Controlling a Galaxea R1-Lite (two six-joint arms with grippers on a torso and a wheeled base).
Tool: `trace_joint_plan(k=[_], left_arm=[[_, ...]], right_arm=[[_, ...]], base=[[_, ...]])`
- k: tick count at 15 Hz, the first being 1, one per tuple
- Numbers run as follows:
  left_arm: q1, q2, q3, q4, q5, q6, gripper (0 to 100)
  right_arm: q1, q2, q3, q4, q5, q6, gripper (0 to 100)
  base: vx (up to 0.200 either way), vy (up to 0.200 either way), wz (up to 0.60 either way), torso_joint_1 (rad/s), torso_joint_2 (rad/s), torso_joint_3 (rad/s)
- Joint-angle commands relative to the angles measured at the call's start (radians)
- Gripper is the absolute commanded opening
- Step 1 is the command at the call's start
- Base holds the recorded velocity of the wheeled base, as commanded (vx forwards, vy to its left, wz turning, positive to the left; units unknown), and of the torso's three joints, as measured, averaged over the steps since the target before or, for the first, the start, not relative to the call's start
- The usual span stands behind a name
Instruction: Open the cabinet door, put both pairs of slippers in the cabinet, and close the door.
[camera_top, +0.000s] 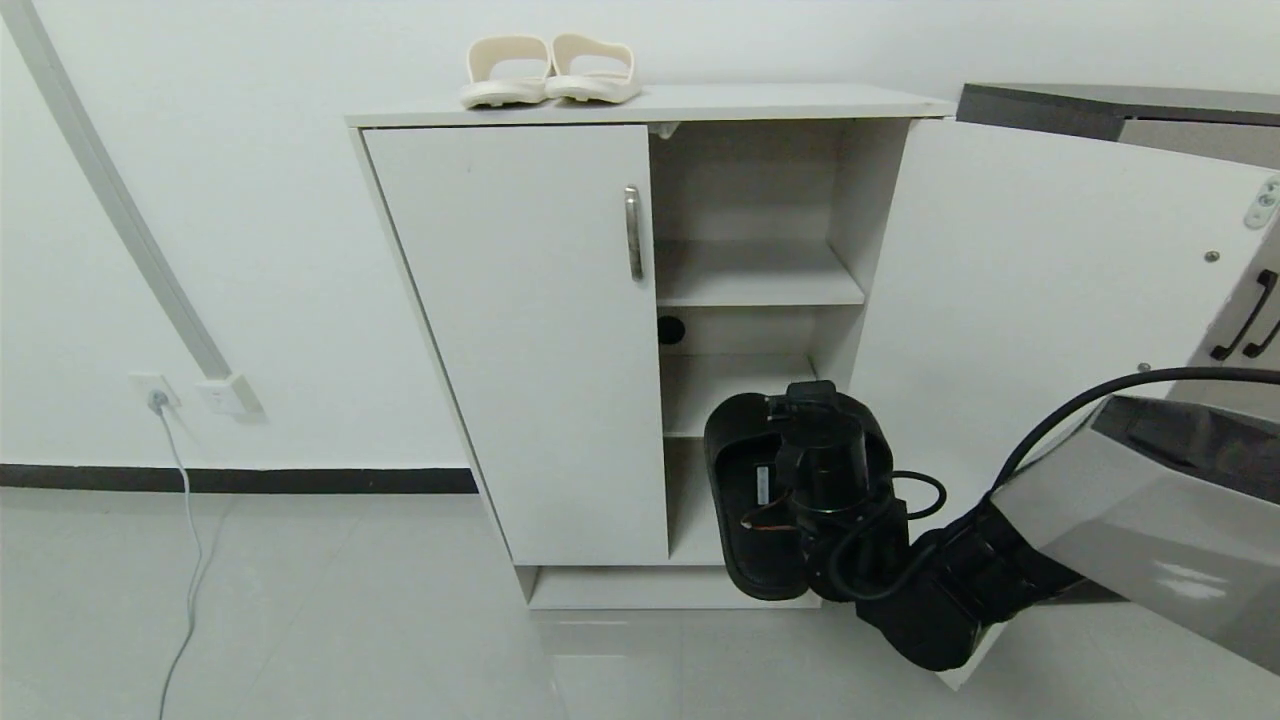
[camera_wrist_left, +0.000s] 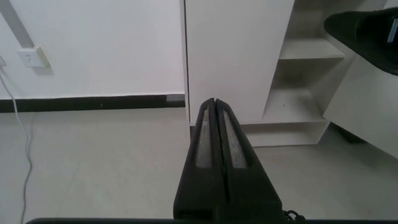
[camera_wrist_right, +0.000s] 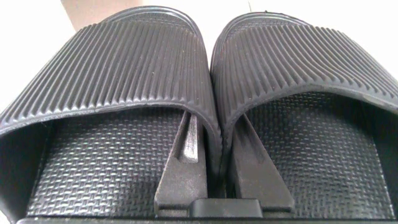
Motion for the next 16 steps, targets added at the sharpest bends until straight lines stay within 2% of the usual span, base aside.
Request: trace_joint_plan(k=[1,5,16], left_arm=[[-0.001,0.002,0.000,0.000,0.000,-0.005,0],[0.000,0.002,0.000,0.000,0.000,-0.009,0],[-0.001,0.002,0.000,0.000,0.000,-0.009,0]], right_arm=[[-0.010,0.030,-0.006,-0.009,0.008,0.001,0],[-0.011,0.093,-0.075,-0.029,0.044,-0.004,0],[-0.010,0.167,-0.090,-0.095,0.075,-0.007,0]], base=[[0.000,0.000,0.00,0.000,0.00,0.000],[0.000,0.000,0.00,0.000,0.00,0.000],[0.000,0.000,0.00,0.000,0.00,0.000]])
